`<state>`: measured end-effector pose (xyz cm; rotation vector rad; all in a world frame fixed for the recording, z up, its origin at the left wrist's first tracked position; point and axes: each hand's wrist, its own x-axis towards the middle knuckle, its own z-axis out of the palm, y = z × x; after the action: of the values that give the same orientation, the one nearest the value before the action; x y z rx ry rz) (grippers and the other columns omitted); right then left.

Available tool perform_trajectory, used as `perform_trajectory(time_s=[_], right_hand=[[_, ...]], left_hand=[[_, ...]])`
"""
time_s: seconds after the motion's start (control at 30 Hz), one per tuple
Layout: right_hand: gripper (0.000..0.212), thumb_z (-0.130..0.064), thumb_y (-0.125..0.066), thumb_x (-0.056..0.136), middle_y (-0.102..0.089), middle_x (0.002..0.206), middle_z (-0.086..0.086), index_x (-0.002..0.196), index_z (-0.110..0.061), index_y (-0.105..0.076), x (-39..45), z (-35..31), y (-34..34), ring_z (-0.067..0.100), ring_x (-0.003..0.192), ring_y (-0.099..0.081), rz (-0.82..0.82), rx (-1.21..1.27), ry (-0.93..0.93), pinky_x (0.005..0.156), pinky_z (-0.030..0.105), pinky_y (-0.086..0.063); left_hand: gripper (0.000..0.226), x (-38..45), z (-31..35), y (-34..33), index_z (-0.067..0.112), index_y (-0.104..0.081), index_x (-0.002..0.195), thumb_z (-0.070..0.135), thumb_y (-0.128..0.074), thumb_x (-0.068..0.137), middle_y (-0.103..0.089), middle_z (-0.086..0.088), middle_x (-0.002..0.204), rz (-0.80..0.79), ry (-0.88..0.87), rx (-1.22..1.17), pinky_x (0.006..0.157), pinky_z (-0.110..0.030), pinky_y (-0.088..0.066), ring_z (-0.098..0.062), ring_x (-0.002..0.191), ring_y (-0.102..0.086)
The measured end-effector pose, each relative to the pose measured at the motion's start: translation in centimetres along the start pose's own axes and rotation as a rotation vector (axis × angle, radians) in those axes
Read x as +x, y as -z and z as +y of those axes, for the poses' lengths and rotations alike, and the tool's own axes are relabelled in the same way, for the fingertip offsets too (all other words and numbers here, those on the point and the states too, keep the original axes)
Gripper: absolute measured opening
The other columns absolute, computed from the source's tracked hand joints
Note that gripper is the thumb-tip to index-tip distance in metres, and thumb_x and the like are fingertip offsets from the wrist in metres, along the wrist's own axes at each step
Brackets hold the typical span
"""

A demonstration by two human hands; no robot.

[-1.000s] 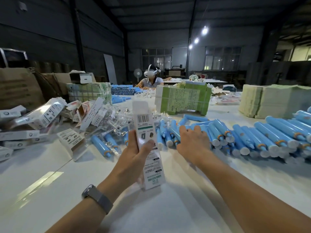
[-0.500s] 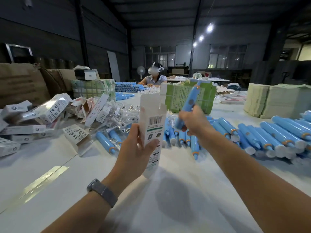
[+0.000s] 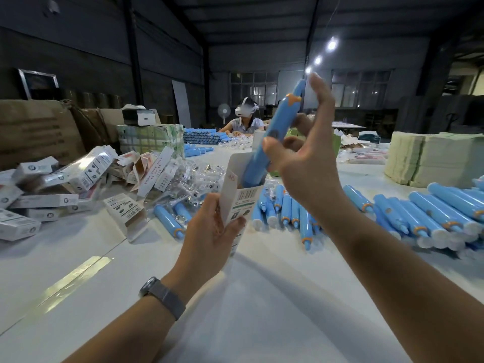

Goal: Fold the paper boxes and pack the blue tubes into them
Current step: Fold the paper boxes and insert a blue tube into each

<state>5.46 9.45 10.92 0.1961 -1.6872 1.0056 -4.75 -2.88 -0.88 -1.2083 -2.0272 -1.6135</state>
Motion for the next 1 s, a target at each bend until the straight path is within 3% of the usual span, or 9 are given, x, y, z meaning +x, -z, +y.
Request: perform_trajectory(time_s=[0.13, 0.23, 0.37, 0.43, 0.53, 0.57, 0.67, 0.83, 1.0], right_hand=[[0.079, -0.002, -0.070, 0.079, -0.059, 0.103, -0.012, 0.141, -0.031, -0.029, 0.0, 0.3, -0.3, 0.017, 0.083, -0.067, -0.085, -0.044, 0.050, 0.065, 0.040, -0.061], [0.071, -0.008, -0.072, 0.078, -0.058, 0.100, -0.031, 0.131, -0.035, -0.033, -0.3, 0.2, -0.6, 0.021, 0.075, -0.068, -0.073, -0.063, 0.072, 0.058, 0.045, -0.059], [0.065, -0.014, -0.074, 0.082, -0.063, 0.090, -0.003, 0.127, -0.039, -0.035, -0.8, -0.1, -1.0, 0.026, 0.058, -0.067, 0.004, -0.050, 0.033, 0.051, 0.048, -0.057], [0.063, -0.012, -0.074, 0.083, -0.063, 0.090, -0.010, 0.127, -0.034, -0.035, -0.9, -0.3, -1.3, 0.024, 0.057, -0.068, 0.028, -0.025, 0.042, 0.047, 0.045, -0.057], [0.062, -0.014, -0.075, 0.083, -0.058, 0.095, -0.034, 0.125, -0.034, -0.034, -1.1, -0.4, -2.0, 0.021, 0.064, -0.068, 0.023, -0.061, 0.097, 0.045, 0.043, -0.057], [0.060, -0.018, -0.075, 0.083, -0.059, 0.094, -0.033, 0.124, -0.034, -0.034, -1.3, -0.1, -2.2, 0.021, 0.064, -0.067, 0.004, -0.102, 0.097, 0.047, 0.044, -0.057], [0.054, -0.030, -0.074, 0.086, -0.067, 0.080, -0.005, 0.122, -0.031, -0.034, -2.0, 0.7, -2.5, 0.017, 0.058, -0.064, -0.060, -0.267, 0.058, 0.055, 0.046, -0.054], [0.042, -0.039, -0.068, 0.089, -0.064, 0.091, -0.007, 0.119, -0.019, -0.048, -2.1, 0.8, -2.8, 0.013, 0.081, -0.063, -0.015, -0.436, 0.260, 0.066, 0.039, -0.055], [0.029, -0.032, -0.055, 0.098, -0.061, 0.100, 0.009, 0.089, -0.007, -0.066, -3.5, 2.3, -2.6, 0.031, 0.093, -0.055, -0.100, -0.673, 0.342, 0.070, 0.040, -0.046]], left_hand=[[0.032, 0.0, -0.1, 0.1, 0.032, -0.041, 0.088, 0.016, -0.068, 0.092, -0.063, 0.017, 0.104, 0.035, 0.022, -0.009, 0.070, -0.003, -0.048, 0.012, 0.094, -0.060], [0.030, 0.1, -0.1, 0.0, 0.030, -0.041, 0.090, 0.017, -0.067, 0.093, -0.063, 0.009, 0.112, 0.042, 0.059, -0.021, 0.069, -0.005, -0.048, -0.005, 0.097, -0.062], [0.036, 0.1, 0.0, -0.1, 0.037, -0.040, 0.088, 0.017, -0.069, 0.092, -0.063, 0.012, 0.108, 0.043, 0.064, -0.014, 0.076, -0.023, -0.052, -0.009, 0.095, -0.062], [0.041, 0.1, -0.1, -0.1, 0.043, -0.039, 0.087, 0.017, -0.070, 0.091, -0.062, 0.015, 0.102, 0.040, 0.065, 0.009, 0.074, -0.030, -0.054, -0.007, 0.093, -0.062], [0.038, 0.1, -0.2, 0.0, 0.033, -0.037, 0.088, 0.016, -0.071, 0.090, -0.066, 0.002, 0.098, 0.059, 0.079, 0.020, 0.077, -0.049, -0.057, -0.023, 0.092, -0.064], [0.038, 0.0, -0.1, 0.0, 0.031, -0.036, 0.087, 0.016, -0.071, 0.090, -0.066, -0.002, 0.098, 0.064, 0.077, 0.022, 0.078, -0.051, -0.056, -0.026, 0.092, -0.063], [0.042, -0.1, 0.2, -0.2, 0.035, -0.036, 0.089, 0.016, -0.073, 0.089, -0.066, 0.001, 0.098, 0.084, 0.039, 0.044, 0.075, -0.050, -0.056, -0.025, 0.090, -0.062], [0.036, -0.1, -0.2, -0.2, 0.029, -0.039, 0.088, 0.015, -0.072, 0.089, -0.067, -0.006, 0.095, 0.115, 0.073, 0.005, 0.077, -0.052, -0.055, -0.029, 0.089, -0.063], [0.045, 0.0, -0.2, -0.2, 0.044, -0.041, 0.087, 0.014, -0.075, 0.087, -0.063, 0.014, 0.088, 0.119, 0.032, -0.004, 0.066, -0.021, -0.051, -0.013, 0.081, -0.060]])
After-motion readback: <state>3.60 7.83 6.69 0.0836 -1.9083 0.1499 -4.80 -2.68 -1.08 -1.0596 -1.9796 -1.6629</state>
